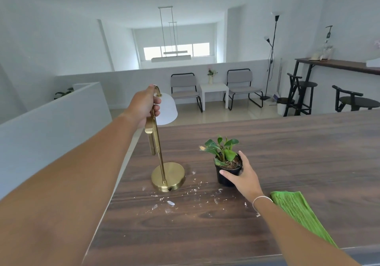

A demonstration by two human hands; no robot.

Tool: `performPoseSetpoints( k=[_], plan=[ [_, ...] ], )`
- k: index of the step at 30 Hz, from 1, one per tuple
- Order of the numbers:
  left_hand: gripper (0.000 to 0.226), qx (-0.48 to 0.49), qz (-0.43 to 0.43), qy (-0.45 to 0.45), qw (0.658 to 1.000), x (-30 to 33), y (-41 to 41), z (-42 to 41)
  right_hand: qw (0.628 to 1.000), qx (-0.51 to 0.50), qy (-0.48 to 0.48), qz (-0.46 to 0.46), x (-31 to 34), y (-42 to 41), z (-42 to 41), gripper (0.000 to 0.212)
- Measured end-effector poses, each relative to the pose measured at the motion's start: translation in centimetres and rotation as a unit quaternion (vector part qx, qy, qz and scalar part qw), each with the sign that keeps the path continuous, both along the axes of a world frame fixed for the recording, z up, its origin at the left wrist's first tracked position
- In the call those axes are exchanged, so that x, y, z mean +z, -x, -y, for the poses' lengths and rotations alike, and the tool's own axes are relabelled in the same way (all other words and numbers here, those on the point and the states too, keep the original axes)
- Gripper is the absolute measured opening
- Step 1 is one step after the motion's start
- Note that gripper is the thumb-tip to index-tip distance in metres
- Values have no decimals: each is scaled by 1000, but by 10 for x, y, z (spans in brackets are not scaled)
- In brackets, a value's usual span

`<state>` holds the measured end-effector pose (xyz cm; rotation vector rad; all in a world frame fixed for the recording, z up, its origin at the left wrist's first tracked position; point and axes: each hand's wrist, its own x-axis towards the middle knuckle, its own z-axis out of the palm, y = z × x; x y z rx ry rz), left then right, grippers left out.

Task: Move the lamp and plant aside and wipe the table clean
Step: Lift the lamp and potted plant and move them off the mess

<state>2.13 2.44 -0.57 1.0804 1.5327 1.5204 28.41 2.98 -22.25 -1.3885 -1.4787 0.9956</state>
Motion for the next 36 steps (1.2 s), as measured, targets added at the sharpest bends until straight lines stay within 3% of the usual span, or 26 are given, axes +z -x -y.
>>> performPoseSetpoints(
  k=[12, 23, 36],
  plan=[
    [14, -18, 30, -31, 999, -2, -5, -1, 998, -50, -31, -33, 1, 8, -8, 88],
    [7, 6, 25, -66, 998, 16, -5, -26, 996, -10, -66, -61, 29, 14, -52, 89],
    [6, -32, 17, -78, 996, 40, 42, -139, 996, -24, -74, -43, 42, 68, -145, 87]
  ],
)
